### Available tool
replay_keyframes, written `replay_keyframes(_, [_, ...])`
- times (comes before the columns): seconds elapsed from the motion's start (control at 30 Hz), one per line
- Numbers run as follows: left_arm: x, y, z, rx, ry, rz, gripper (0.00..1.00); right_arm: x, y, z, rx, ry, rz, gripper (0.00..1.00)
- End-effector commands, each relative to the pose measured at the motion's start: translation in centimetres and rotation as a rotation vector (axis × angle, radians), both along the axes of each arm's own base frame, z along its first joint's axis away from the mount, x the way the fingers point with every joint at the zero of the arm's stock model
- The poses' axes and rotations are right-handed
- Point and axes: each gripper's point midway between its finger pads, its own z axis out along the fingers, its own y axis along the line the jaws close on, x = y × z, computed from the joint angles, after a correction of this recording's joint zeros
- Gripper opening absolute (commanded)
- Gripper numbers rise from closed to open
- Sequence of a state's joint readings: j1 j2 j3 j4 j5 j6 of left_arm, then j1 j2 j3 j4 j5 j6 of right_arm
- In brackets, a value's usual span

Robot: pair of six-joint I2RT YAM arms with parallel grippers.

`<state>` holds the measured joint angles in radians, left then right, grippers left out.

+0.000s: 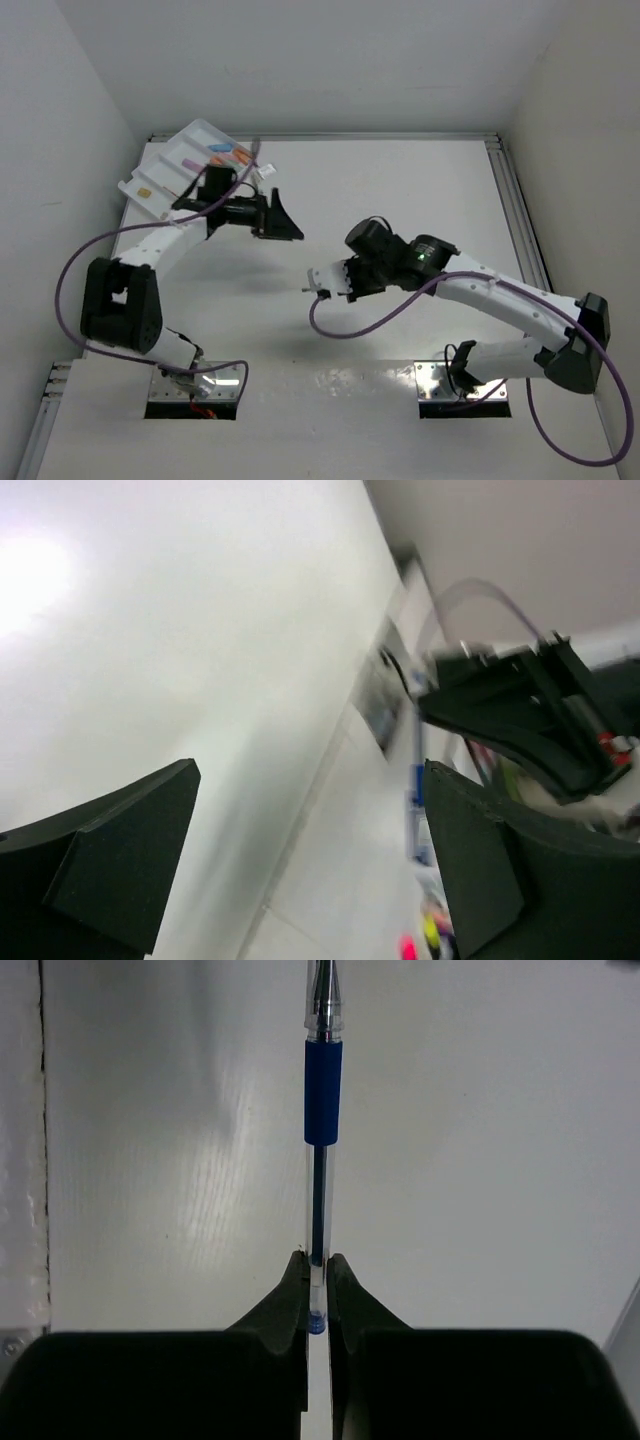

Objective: Sort the stationery into containers
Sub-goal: Close the pen cap on the pen.

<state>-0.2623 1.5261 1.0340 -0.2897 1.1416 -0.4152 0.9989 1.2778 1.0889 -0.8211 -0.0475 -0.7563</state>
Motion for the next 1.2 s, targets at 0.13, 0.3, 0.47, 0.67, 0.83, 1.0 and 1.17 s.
replay_keyframes(0.13, [8.4, 10.9, 9.5, 0.088, -0.432, 0.498, 1.0, 2.1, 2.9, 8.3, 0.59, 0.242, -0.317, 0.0])
replay_keyframes(0.3, [5.6, 8.9, 12.5, -0.115, -0.411, 0.312, 0.96, 3.5, 4.0, 13.7, 0.836, 0.365, -0.412, 0.0])
replay_keyframes(0.47, [4.2, 6.1, 18.6, -0.192, -0.604, 0.294, 0.78, 2.6, 5.2, 16.5, 0.961, 0.544, -0.443, 0.0])
replay_keyframes(0.67, [0.0, 2.3, 22.4, -0.3, -0.74, 0.183, 0.61, 2.1, 5.9, 17.3, 0.994, 0.708, -0.47, 0.0])
replay_keyframes(0.83, [-2.0, 1.9, 23.9, -0.378, -0.776, 0.17, 0.6, 2.1, 6.1, 17.5, 1.005, 0.778, -0.473, 0.0])
replay_keyframes(1.0, [-2.3, 1.3, 23.7, -0.394, -0.733, 0.156, 0.6, 2.2, 6.2, 17.9, 1.017, 0.801, -0.477, 0.0])
replay_keyframes(1.17, [-1.4, 1.1, 23.1, -0.387, -0.701, 0.186, 0.64, 2.1, 6.3, 18.3, 1.019, 0.815, -0.464, 0.0])
